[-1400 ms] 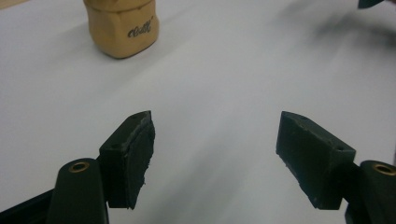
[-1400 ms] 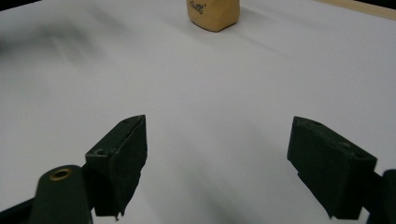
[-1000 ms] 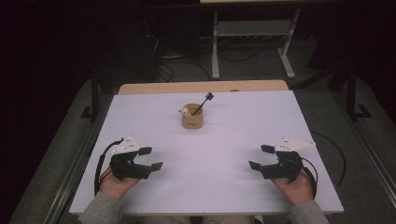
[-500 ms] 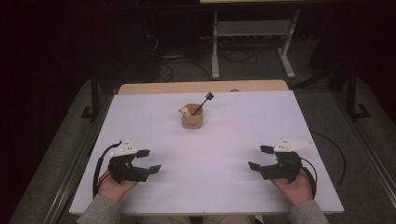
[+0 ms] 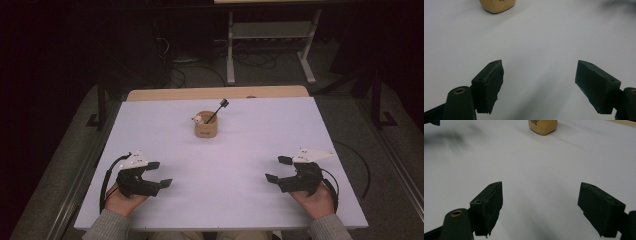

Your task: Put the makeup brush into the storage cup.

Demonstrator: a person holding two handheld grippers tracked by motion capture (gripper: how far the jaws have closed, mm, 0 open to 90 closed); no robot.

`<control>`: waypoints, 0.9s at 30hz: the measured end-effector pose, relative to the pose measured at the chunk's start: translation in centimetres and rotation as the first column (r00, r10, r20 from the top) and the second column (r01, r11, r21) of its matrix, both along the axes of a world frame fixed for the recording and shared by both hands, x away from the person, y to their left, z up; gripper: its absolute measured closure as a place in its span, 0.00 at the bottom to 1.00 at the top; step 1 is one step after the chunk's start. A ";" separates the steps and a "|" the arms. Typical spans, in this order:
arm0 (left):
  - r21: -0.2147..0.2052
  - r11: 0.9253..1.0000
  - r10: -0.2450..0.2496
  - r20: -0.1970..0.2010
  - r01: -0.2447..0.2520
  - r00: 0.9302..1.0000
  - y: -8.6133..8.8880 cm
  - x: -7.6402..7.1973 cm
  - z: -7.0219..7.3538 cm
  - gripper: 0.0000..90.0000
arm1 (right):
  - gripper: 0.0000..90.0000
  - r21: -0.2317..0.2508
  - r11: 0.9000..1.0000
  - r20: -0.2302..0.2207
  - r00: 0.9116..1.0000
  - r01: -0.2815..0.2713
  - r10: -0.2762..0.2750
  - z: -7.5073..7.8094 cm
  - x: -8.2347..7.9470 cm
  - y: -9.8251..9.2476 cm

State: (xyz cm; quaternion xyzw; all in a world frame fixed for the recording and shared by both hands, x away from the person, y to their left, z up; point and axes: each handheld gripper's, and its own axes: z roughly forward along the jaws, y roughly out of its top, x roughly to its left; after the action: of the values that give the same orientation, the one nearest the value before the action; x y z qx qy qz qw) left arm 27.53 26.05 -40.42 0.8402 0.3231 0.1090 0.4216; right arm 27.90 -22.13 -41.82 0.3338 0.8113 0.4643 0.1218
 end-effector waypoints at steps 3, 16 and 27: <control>0.007 1.000 -0.002 -0.001 0.002 1.000 0.0 0.0 0.0 0.24 | 0.21 0.002 1.000 -0.002 1.000 0.000 0.000 0.0 0.0 0.0; 0.011 1.000 -0.008 0.001 0.008 1.000 0.0 0.0 -0.1 0.24 | 0.21 -0.006 1.000 -0.010 1.000 -0.013 0.013 -0.2 0.0 0.2; 0.009 1.000 -0.009 0.000 0.009 1.000 0.1 -0.1 -0.1 0.24 | 0.21 -0.003 1.000 -0.005 1.000 -0.014 0.014 -0.2 0.0 0.2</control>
State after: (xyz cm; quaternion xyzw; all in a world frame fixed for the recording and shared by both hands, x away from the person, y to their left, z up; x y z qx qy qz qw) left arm 27.47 26.15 -40.47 0.8437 0.3187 0.1084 0.4181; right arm 27.85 -21.91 -41.99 0.3290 0.8145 0.4633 0.1171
